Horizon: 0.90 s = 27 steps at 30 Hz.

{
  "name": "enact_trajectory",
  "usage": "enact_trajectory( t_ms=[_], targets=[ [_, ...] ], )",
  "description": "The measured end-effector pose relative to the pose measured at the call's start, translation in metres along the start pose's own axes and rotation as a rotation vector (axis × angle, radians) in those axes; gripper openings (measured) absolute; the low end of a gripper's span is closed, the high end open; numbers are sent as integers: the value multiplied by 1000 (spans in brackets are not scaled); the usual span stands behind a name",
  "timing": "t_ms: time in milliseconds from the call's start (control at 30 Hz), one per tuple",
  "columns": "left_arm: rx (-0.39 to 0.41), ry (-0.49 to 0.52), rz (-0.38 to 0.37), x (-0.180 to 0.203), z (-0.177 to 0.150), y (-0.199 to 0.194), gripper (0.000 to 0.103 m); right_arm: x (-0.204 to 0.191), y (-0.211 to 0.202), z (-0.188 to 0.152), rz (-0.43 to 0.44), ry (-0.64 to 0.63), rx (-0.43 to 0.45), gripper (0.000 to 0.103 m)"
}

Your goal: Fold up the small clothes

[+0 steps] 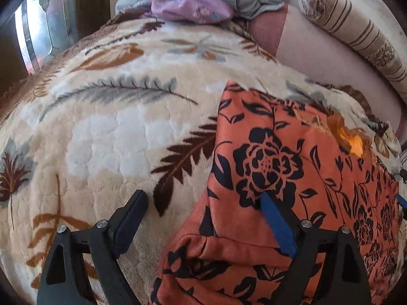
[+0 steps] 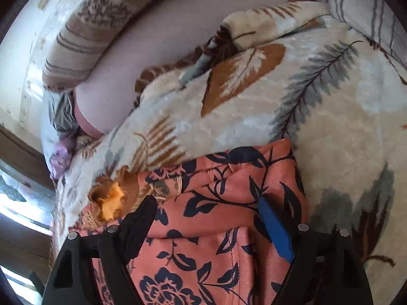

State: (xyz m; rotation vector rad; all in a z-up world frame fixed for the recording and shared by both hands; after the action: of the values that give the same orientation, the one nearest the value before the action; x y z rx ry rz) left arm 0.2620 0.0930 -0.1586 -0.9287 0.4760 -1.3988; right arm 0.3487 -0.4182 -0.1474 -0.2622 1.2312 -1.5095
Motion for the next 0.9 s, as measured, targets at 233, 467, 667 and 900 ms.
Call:
enact_trajectory(
  t_ms=[233,467,667,900],
  targets=[
    [88,-30,-27,-1,8,-24,90,-24,-79,-75,27,-161,21,84],
    [134,-45,-39,-9,7,-41,90,15,-134,-194,-62,-230,-48,84],
    [-11,56,-67,-5,-26,-9,95,66,-154,-240,-133,-176,-129,85],
    [15,128,-93,-15,-66,-83,95,106,-205,-245,-29,-130,-43,85]
  ],
)
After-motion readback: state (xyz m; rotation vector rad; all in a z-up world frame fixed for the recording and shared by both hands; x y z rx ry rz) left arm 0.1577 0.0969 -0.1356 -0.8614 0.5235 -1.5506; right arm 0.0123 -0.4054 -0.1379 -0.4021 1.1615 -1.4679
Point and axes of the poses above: each gripper's, at about its wrist camera, not at the fingertips, and y roughly the way its jaws point, x to its right, z to its top, the point moved 2 cm from there along y, roughly the way its jaws point, and after that the axes turned 9 degrees about -z, right-handed, at the moved point
